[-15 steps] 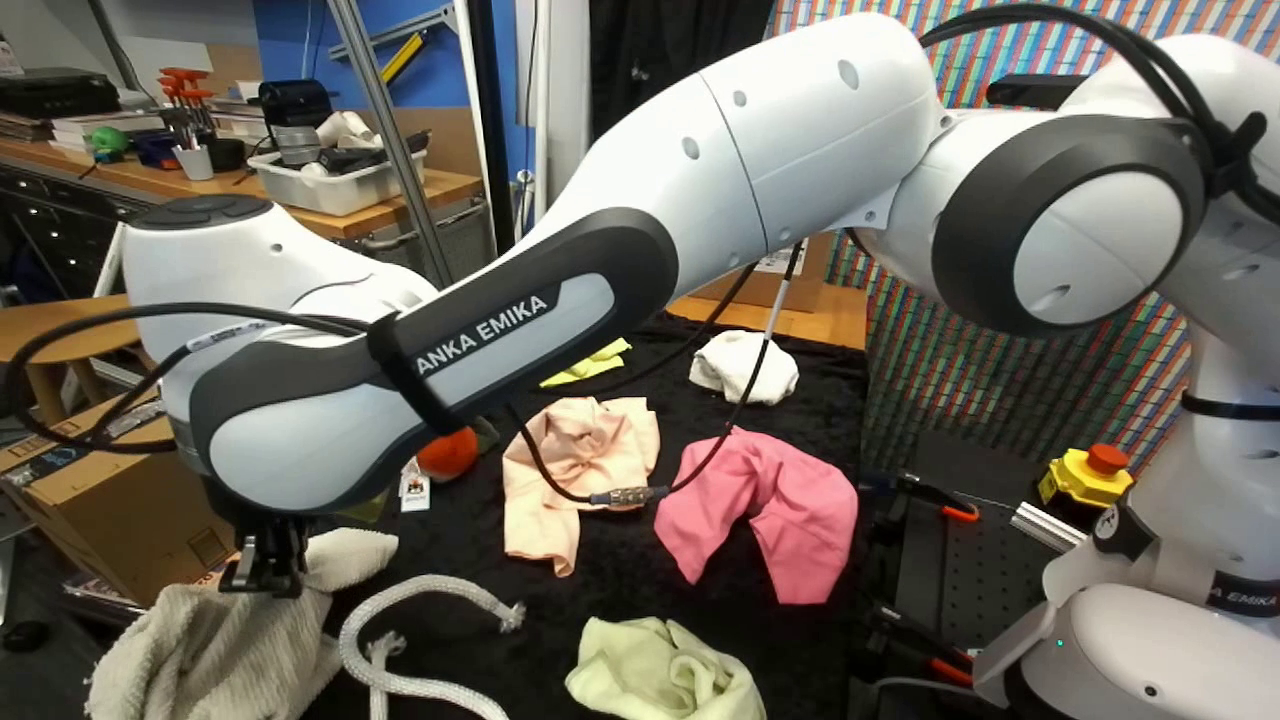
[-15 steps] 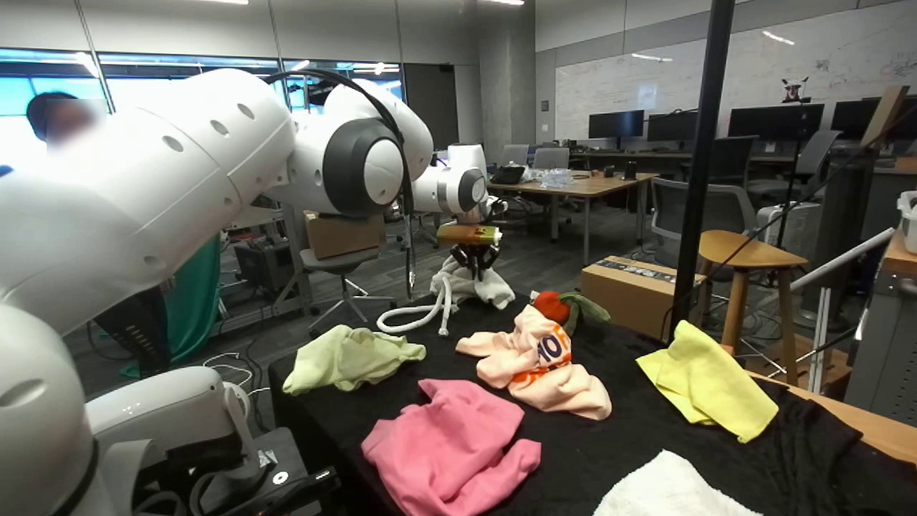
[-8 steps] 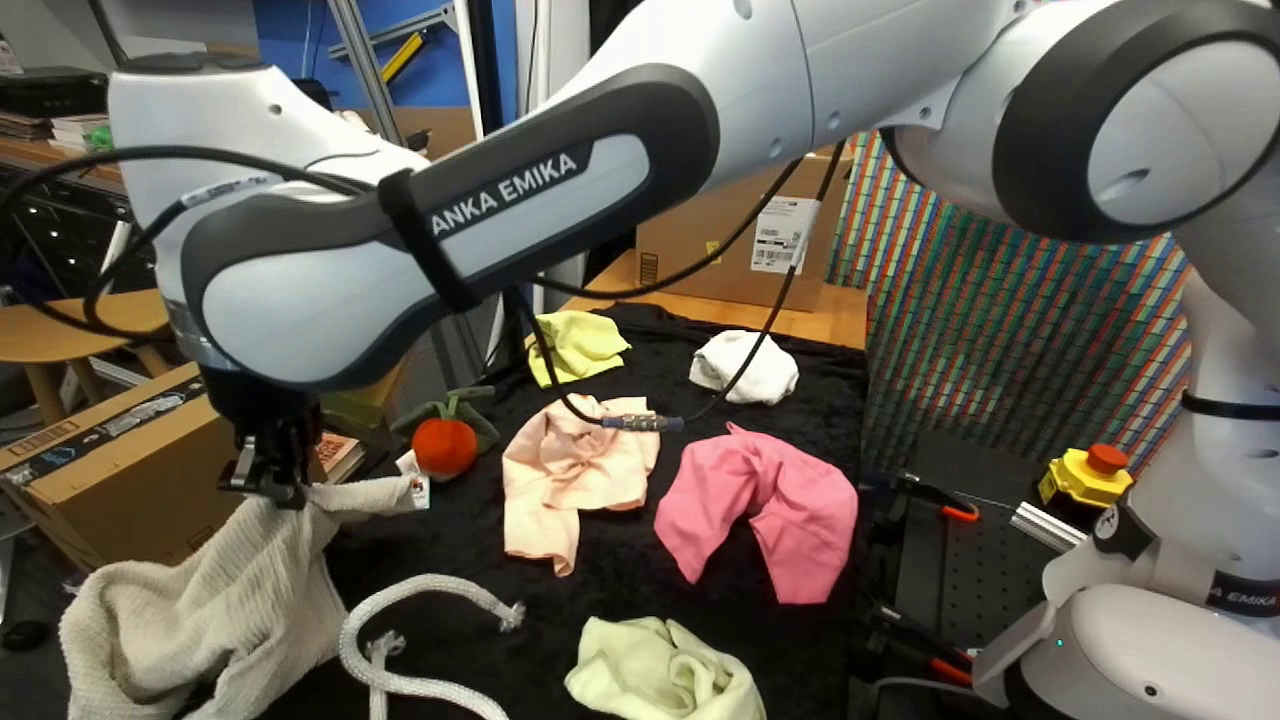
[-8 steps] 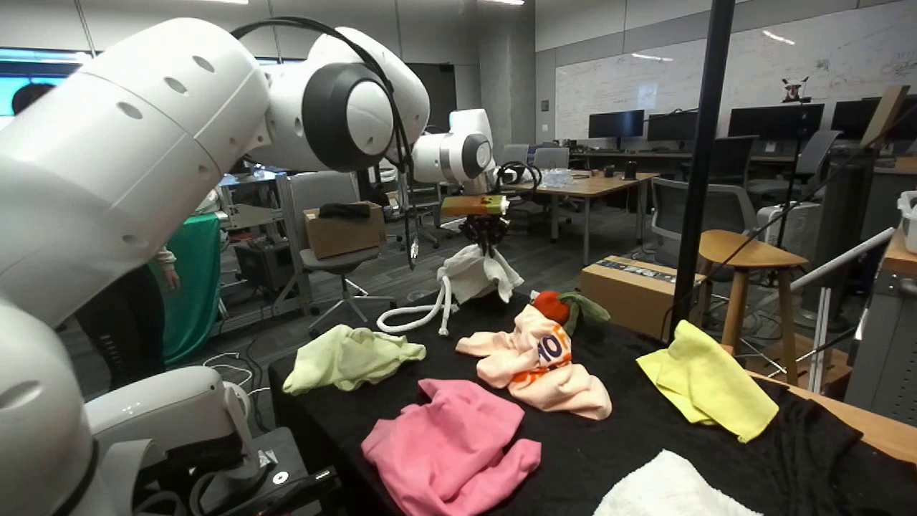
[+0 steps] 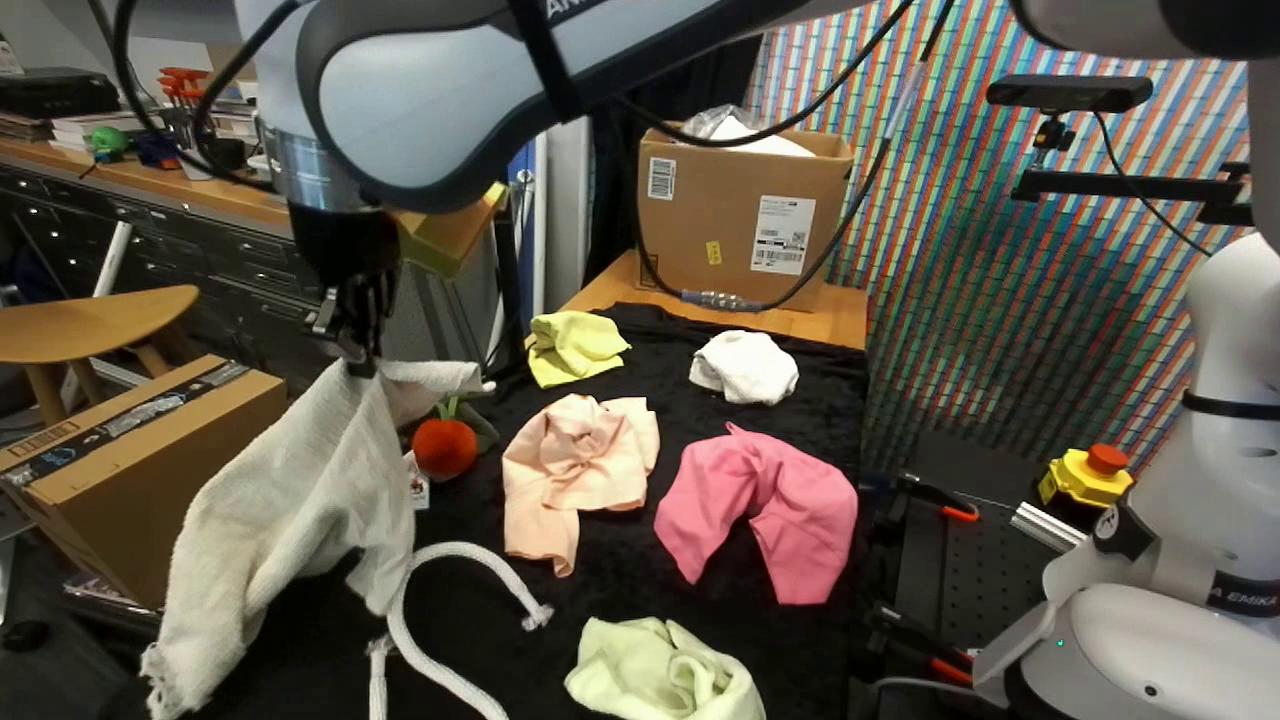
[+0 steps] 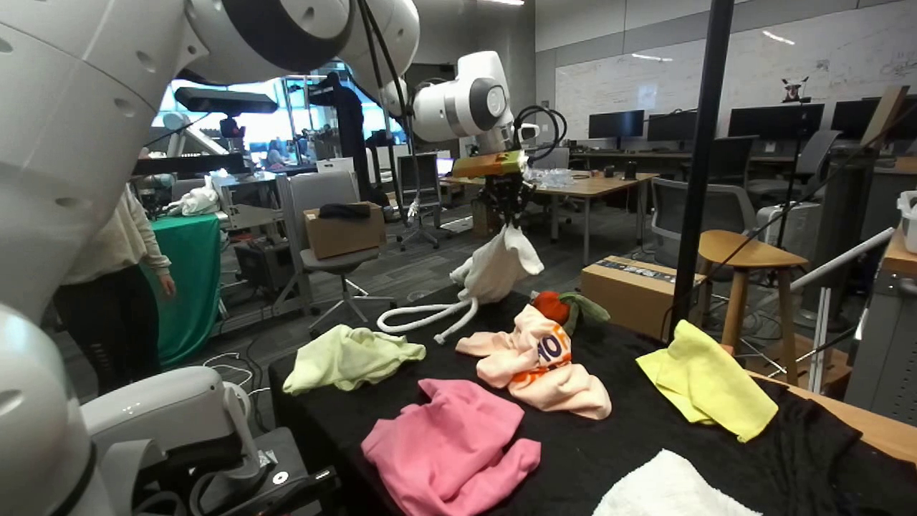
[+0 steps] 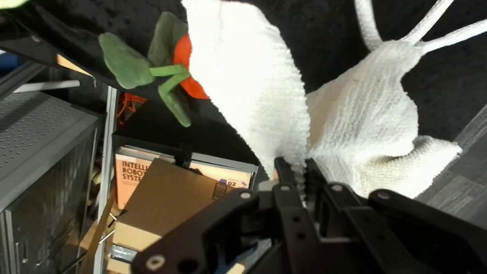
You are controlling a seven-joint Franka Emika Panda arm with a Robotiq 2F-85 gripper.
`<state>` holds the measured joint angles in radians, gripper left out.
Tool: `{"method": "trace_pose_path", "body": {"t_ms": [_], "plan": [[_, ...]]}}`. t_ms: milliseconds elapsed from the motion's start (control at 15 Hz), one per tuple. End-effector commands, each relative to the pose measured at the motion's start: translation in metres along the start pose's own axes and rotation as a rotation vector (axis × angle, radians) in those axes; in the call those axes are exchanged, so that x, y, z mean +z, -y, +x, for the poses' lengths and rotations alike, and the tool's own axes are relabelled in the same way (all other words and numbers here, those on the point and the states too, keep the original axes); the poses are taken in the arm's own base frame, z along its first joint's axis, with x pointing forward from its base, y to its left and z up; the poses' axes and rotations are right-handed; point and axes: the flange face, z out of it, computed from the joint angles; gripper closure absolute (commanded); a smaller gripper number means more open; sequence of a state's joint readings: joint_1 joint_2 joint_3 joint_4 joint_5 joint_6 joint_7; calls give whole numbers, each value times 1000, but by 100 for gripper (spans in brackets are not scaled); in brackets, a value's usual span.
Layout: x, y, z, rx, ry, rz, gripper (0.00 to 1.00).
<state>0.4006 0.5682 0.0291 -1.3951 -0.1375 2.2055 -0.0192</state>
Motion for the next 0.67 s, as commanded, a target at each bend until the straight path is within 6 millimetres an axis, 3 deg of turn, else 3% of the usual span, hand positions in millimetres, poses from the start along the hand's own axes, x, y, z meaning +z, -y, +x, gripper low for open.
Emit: {"method": "trace_pose_path", "body": {"t_ms": [0,333,600], "plan": [[-53,-24,-30,53,-54,-44,93],[-107,-50,-58,115,-116,-88,94],[-129,-64,-83,167,-139,-96,93]]}}
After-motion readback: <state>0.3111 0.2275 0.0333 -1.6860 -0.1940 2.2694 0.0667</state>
